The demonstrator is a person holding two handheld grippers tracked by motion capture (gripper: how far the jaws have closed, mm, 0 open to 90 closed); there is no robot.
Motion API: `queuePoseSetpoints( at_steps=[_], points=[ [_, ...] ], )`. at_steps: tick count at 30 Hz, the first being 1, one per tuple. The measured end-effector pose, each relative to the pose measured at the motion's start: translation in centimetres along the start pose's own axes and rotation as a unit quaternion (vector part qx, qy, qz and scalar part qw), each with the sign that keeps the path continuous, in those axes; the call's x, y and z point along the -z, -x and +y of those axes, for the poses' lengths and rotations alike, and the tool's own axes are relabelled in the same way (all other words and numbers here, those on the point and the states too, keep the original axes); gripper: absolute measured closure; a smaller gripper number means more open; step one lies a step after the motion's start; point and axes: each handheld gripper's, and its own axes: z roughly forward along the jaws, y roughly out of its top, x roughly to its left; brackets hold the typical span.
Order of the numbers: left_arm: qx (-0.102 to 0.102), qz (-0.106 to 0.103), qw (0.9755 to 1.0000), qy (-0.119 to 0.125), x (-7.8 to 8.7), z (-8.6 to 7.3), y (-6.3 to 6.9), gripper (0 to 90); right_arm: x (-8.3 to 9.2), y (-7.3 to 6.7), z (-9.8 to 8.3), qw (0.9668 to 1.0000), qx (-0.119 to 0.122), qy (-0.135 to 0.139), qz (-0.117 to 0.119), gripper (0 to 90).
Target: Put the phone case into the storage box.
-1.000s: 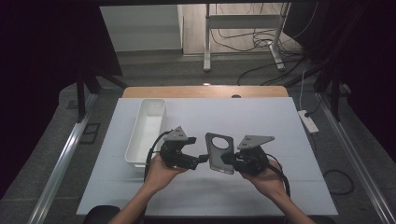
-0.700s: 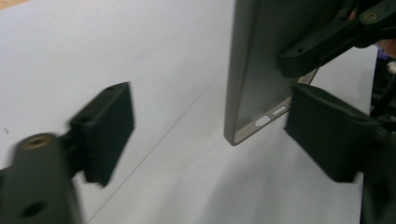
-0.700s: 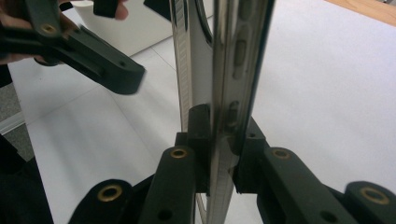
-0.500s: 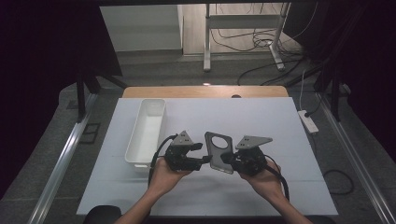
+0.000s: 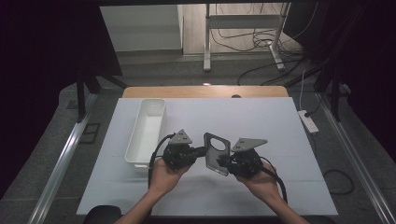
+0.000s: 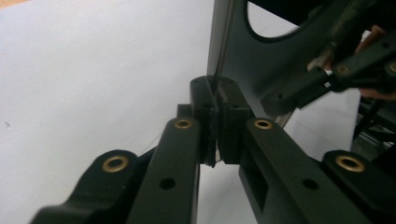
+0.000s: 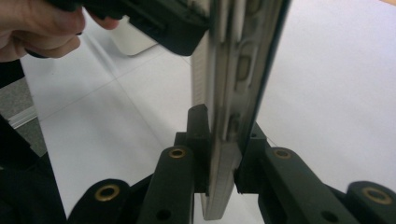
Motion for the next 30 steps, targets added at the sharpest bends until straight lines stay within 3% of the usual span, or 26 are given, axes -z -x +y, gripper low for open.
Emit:
queuePoseSetpoints(
  at_steps=[5, 15, 22, 30],
  points=[
    [0.008, 0.006, 0.9999, -0.008, -0.3, -0.2, -0.1, 89.0, -0.5, -0.6, 0.0, 0.9997, 0.018, -0.013, -0.010, 67.8],
    [0.029, 0.038, 0.9987, -0.016, 0.0, -0.3, -1.0, 89.0, -0.1, -0.1, -0.1, 0.9998, 0.009, -0.018, -0.004, 56.9],
    [0.036, 0.055, 0.9977, -0.018, 0.4, -0.4, -1.7, 89.0, 0.2, 0.3, -0.4, 0.9997, 0.007, -0.024, -0.008, 54.5],
    [0.047, 0.059, 0.9971, -0.013, 1.1, -0.4, -2.6, 89.0, 0.9, 1.2, -0.7, 0.9995, -0.007, -0.023, -0.019, 53.1]
  ],
)
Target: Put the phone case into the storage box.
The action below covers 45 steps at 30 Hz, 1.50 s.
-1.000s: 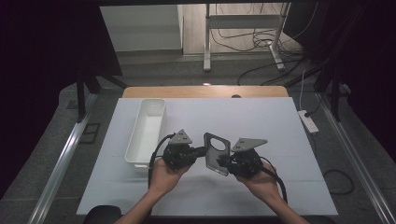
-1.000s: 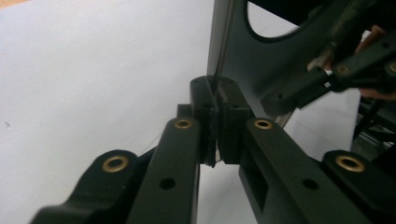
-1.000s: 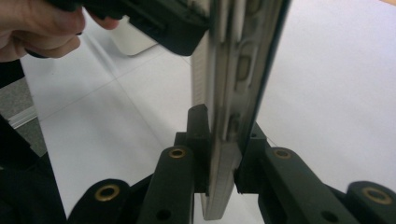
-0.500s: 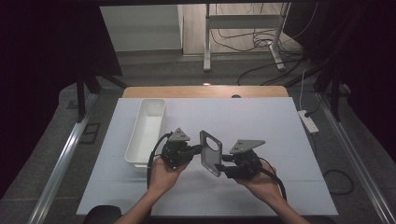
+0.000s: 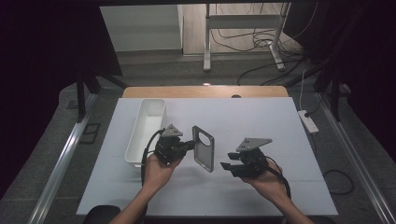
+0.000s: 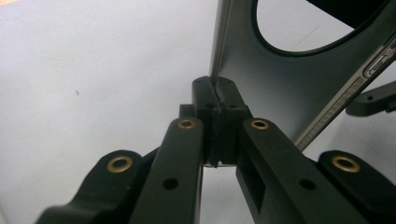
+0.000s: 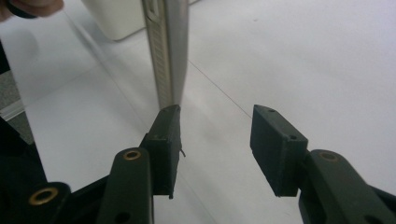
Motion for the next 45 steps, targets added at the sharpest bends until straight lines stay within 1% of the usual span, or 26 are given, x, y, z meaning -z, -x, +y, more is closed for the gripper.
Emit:
queuePoseSetpoints(
  at_steps=[6, 7, 10, 12, 15, 18, 20, 22, 24, 29, 37, 40, 42, 43, 44, 45],
  points=[
    [0.006, 0.003, 1.0000, 0.003, 0.5, 0.0, -0.6, 89.0, 0.6, 0.8, -0.3, 0.9999, -0.008, -0.002, -0.011, 51.9],
    [0.006, 0.004, 1.0000, 0.004, 0.6, 0.0, -0.7, 89.0, 0.7, 1.1, -0.3, 0.9999, -0.011, 0.001, -0.009, 50.8],
    [0.008, 0.006, 0.9999, 0.003, 0.8, 0.1, -1.0, 89.1, 1.1, 1.6, -0.5, 0.9998, -0.020, -0.004, -0.009, 48.4],
    [0.009, 0.006, 0.9999, 0.004, 0.9, 0.1, -1.1, 89.1, 1.2, 1.8, -0.6, 0.9997, -0.021, -0.006, -0.009, 46.7],
    [0.012, 0.007, 0.9999, 0.004, 1.0, 0.1, -1.5, 89.0, 1.5, 2.1, -0.8, 0.9996, -0.026, -0.009, -0.009, 41.6],
    [0.011, 0.010, 0.9999, 0.004, 1.2, 0.3, -1.8, 89.0, 1.7, 2.6, -1.0, 0.9993, -0.033, -0.016, -0.004, 37.9],
    [0.012, 0.013, 0.9998, 0.006, 1.4, 0.5, -2.0, 89.0, 2.0, 2.8, -1.2, 0.9990, -0.041, -0.016, 0.002, 36.7],
    [0.015, 0.012, 0.9998, 0.007, 1.5, 0.6, -2.2, 89.0, 2.3, 3.0, -1.4, 0.9989, -0.044, -0.012, -0.002, 34.4],
    [0.017, 0.013, 0.9997, 0.007, 1.5, 0.6, -2.4, 89.0, 2.7, 3.1, -1.7, 0.9988, -0.046, -0.005, -0.014, 30.9],
    [0.021, 0.016, 0.9996, 0.007, 1.6, 0.9, -3.0, 89.1, 3.2, 3.4, -2.2, 0.9985, -0.047, -0.009, -0.025, 24.8],
    [0.025, 0.018, 0.9995, 0.006, 1.7, 1.4, -3.6, 89.0, 4.3, 3.8, -3.4, 0.9976, -0.060, -0.008, -0.033, 20.9],
    [0.025, 0.016, 0.9995, 0.012, 2.0, 1.6, -4.0, 89.0, 4.9, 3.9, -3.9, 0.9974, -0.063, -0.004, -0.035, 20.3],
    [0.031, 0.015, 0.9993, 0.017, 2.3, 1.9, -4.6, 89.0, 5.4, 3.8, -4.3, 0.9972, -0.064, -0.002, -0.039, 19.9],
    [0.031, 0.015, 0.9993, 0.017, 2.3, 1.9, -4.6, 89.1, 5.7, 3.8, -4.5, 0.9971, -0.066, -0.002, -0.039, 19.1],
    [0.034, 0.014, 0.9991, 0.020, 2.5, 2.0, -4.9, 89.1, 5.7, 3.8, -4.5, 0.9971, -0.066, -0.002, -0.039, 19.1],
    [0.036, 0.015, 0.9990, 0.021, 2.6, 2.1, -5.1, 89.0, 5.9, 3.8, -4.8, 0.9968, -0.068, -0.002, -0.042, 17.6]
  ],
)
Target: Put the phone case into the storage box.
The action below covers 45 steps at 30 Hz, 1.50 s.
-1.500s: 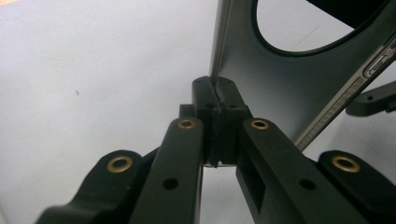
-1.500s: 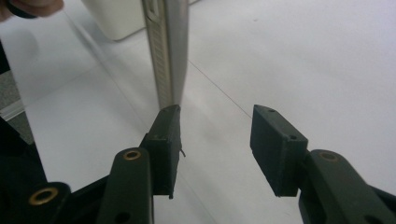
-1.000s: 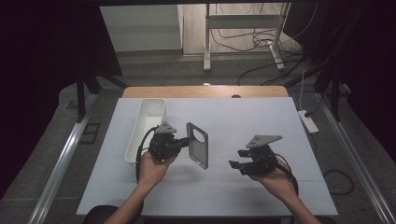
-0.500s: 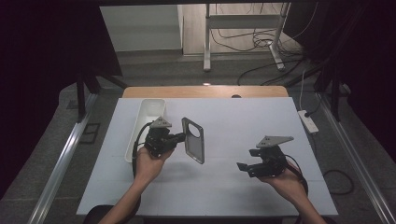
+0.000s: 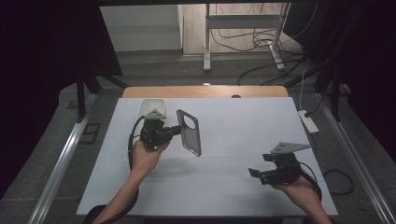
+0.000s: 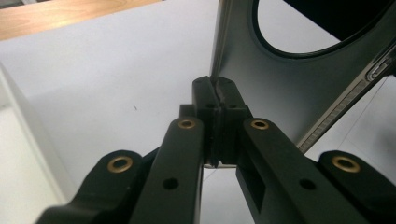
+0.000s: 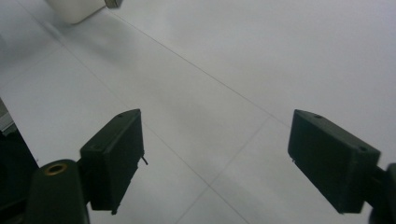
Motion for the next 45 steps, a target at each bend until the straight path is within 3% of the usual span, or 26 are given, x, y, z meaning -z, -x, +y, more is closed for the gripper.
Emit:
queuePoseSetpoints(
  at_steps=[7, 28, 37, 45],
  points=[
    [0.011, 0.012, 0.9999, -0.003, 0.3, 0.5, -1.1, 89.0, 1.0, 0.2, -0.9, 0.9998, -0.008, -0.001, -0.020, 12.7],
    [0.016, 0.045, 0.9989, 0.001, 2.6, 3.5, -2.9, 89.1, 3.1, 0.8, -3.0, 0.9988, -0.027, 0.006, -0.041, 2.9],
    [0.028, 0.065, 0.9975, 0.005, 3.7, 4.3, -4.4, 89.1, 4.0, 1.3, -4.1, 0.9968, -0.038, 0.003, -0.070, 0.0],
    [0.038, 0.088, 0.9954, 0.006, 4.9, 4.6, -5.8, 89.1, 4.9, 1.2, -5.1, 0.9955, -0.053, 0.011, -0.078, 0.0]
  ],
)
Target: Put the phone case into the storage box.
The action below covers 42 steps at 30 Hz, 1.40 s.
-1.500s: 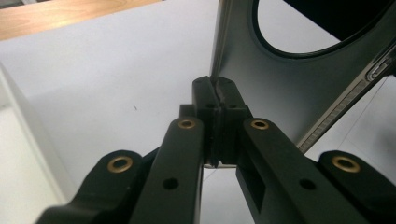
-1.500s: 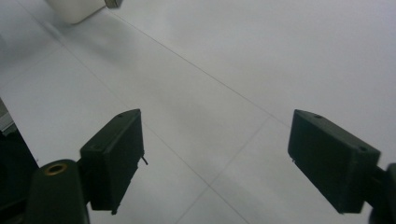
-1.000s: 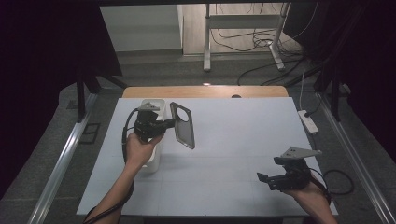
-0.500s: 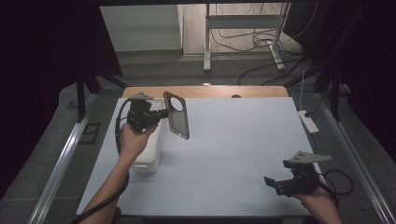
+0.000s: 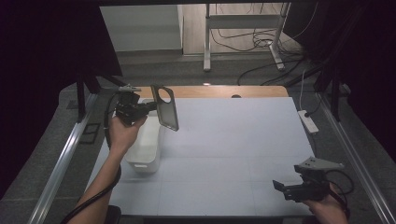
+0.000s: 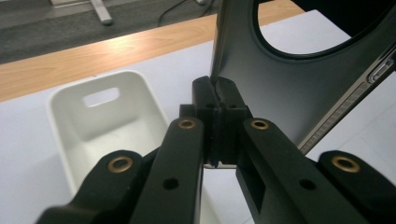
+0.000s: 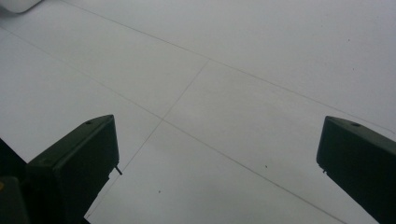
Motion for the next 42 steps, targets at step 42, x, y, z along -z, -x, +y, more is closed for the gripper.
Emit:
queuePoseSetpoints(
  at_steps=[42],
  points=[
    [0.042, 0.084, 0.9956, 0.004, -0.7, 1.3, -5.3, 89.1, 0.4, 0.2, -0.6, 0.9998, -0.016, -0.007, -0.004, 1.2]
  ],
)
